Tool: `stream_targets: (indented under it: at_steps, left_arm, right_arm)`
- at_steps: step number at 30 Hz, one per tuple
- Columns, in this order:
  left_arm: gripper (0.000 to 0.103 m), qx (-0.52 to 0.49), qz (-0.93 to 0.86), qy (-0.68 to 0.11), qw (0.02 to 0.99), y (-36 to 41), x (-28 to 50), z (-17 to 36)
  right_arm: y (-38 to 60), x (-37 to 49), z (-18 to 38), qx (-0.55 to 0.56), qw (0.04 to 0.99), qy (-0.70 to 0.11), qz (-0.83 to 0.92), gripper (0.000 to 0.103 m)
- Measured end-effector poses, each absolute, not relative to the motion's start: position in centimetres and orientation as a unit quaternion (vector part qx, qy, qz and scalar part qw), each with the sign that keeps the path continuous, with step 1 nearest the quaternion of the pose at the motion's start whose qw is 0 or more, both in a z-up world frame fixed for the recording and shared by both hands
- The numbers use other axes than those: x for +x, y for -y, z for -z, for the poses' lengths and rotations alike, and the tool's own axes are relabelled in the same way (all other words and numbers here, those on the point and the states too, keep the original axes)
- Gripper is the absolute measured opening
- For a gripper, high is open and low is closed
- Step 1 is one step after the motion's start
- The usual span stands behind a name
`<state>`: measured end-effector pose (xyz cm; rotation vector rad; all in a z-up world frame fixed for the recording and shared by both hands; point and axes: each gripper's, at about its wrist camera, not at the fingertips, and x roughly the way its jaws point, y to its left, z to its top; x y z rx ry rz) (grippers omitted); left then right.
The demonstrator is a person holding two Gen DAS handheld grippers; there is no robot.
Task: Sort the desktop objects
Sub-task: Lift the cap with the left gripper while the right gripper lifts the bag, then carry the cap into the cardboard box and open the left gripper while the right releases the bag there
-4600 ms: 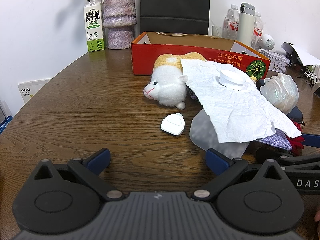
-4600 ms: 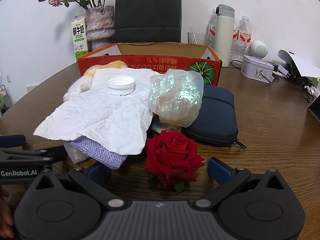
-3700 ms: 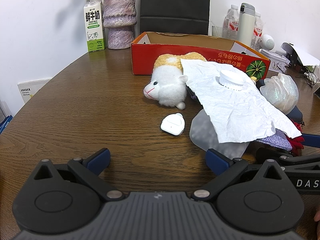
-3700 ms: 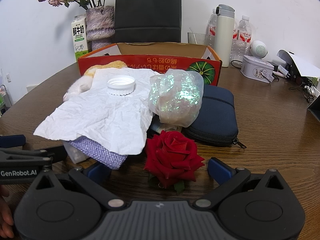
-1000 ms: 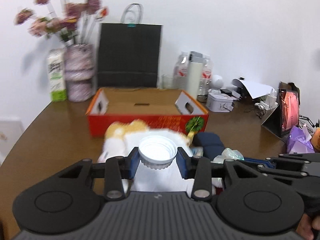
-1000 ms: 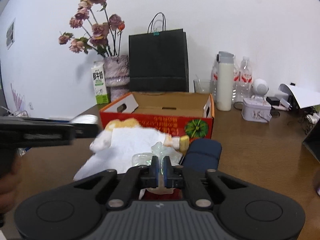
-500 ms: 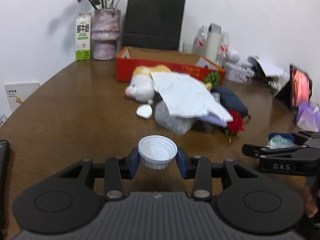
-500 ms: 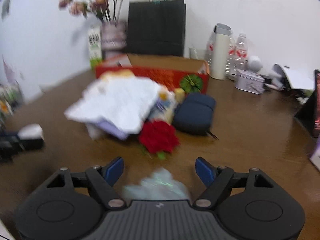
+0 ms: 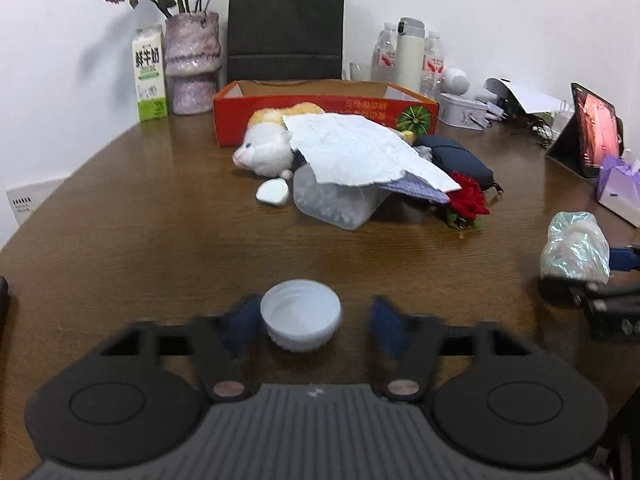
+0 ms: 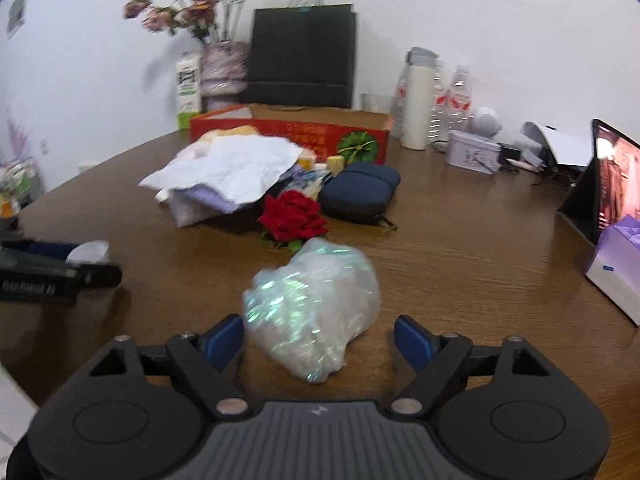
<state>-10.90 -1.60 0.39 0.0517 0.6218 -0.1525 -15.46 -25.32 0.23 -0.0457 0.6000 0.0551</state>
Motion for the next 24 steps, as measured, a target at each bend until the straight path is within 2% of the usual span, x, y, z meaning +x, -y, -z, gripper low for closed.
stream_targets:
  at_steps: [1,2,3,5,10,14,18,20,24]
  left_arm:
    - [0.041,0.024,0.07,-0.303,0.95,1.6,-10.8,-0.4]
    - [0.041,0.023,0.067,-0.303,0.95,1.6,-10.8,-0.4]
    - [0.041,0.025,0.06,-0.303,0.951,1.7,-11.1,-0.5]
    - [0.041,0.022,0.059,-0.305,0.95,1.8,-11.8,-0.9]
    - [0.041,-0.013,0.093,-0.279,0.956,1.8,-13.7,-3.8]
    - [0.041,-0.03,0.1,-0.231,0.967,1.2,-11.6,-7.8]
    - [0.041,-0.035,0.098,-0.199,0.974,0.1,-4.2,-13.3]
    - [0.041,-0.037,0.114,-0.213,0.97,-0.2,0.8,-15.7]
    - [0.041,-0.022,0.122,-0.246,0.961,0.5,11.1,-17.4]
  right_arm:
    - [25.2,-14.9,-0.2,-0.016,0.955,-0.296,-0.02,0.059]
    - [25.1,-14.4,-0.2,-0.007,0.955,-0.295,-0.016,0.052]
    - [25.0,-13.9,-0.1,0.002,0.955,-0.297,-0.015,0.038]
    - [24.4,-13.3,-0.3,0.007,0.952,-0.304,-0.027,0.034]
    - [22.7,-15.2,-2.3,0.013,0.954,-0.283,-0.103,0.033]
    - [22.5,-14.8,-5.5,0.005,0.959,-0.254,-0.123,0.033]
    - [24.0,-10.3,-10.4,0.004,0.972,-0.208,-0.11,0.033]
    - [25.0,-6.8,-12.9,0.005,0.977,-0.189,-0.104,0.033]
    - [27.6,4.0,-16.9,0.036,0.973,-0.203,-0.1,0.033]
